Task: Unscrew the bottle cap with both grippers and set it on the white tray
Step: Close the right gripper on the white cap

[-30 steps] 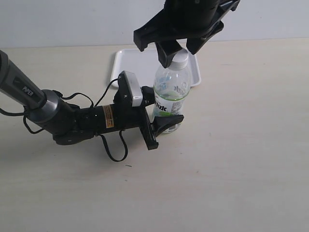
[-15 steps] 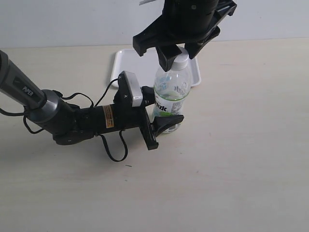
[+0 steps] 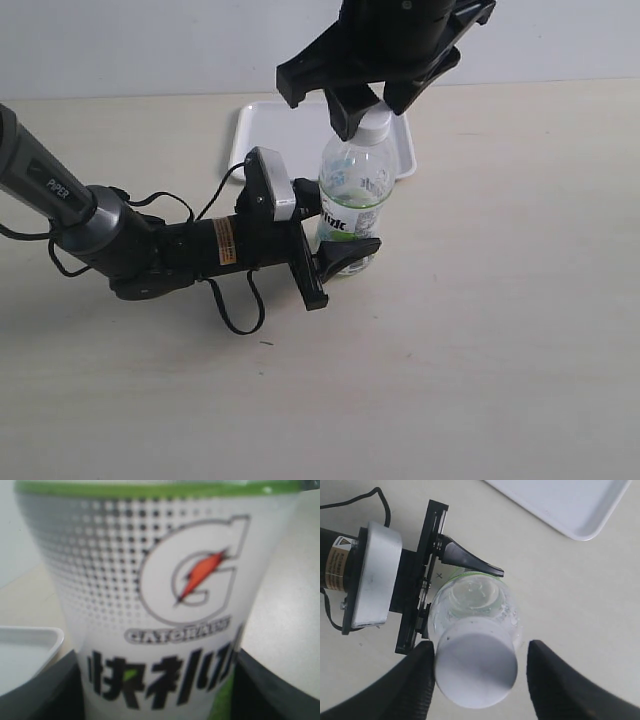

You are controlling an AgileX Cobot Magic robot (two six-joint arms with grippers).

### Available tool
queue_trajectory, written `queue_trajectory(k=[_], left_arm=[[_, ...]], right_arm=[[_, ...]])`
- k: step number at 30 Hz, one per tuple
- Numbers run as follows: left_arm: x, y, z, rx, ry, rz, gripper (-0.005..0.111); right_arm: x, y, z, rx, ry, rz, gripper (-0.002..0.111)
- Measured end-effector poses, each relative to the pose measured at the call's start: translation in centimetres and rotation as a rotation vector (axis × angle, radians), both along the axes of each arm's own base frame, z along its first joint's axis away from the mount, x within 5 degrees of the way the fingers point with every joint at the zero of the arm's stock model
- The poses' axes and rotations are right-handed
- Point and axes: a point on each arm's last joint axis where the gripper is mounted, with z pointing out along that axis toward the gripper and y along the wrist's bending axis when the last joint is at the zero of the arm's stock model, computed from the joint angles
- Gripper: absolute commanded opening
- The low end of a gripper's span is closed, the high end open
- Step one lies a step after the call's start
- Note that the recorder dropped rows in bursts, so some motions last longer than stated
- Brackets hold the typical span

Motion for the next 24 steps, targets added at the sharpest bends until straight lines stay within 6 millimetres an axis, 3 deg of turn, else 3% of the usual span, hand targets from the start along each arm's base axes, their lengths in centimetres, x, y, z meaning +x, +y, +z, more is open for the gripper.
queue_trajectory(k=[9,13,17,24], left_arm=[[0.00,0.00,0.00,0.000,0.000,0.000,0.000],[0.00,0.00,0.00,0.000,0.000,0.000,0.000],[0.00,0.00,0.00,0.000,-0.002,0.000,0.000],[0.00,0.00,0.00,0.000,-0.002,0.000,0.000]], right_arm=[[-0.05,-0.01,0.09,0.003,-0.001,0.000,0.049],[-0.07,0.01,0.09,0.006,0.001,0.000,0.032],[-0.07,0.01,0.09,0.006,0.001,0.000,0.001],[-0.07,0.01,0.09,0.003,0.000,0.010,0.000]])
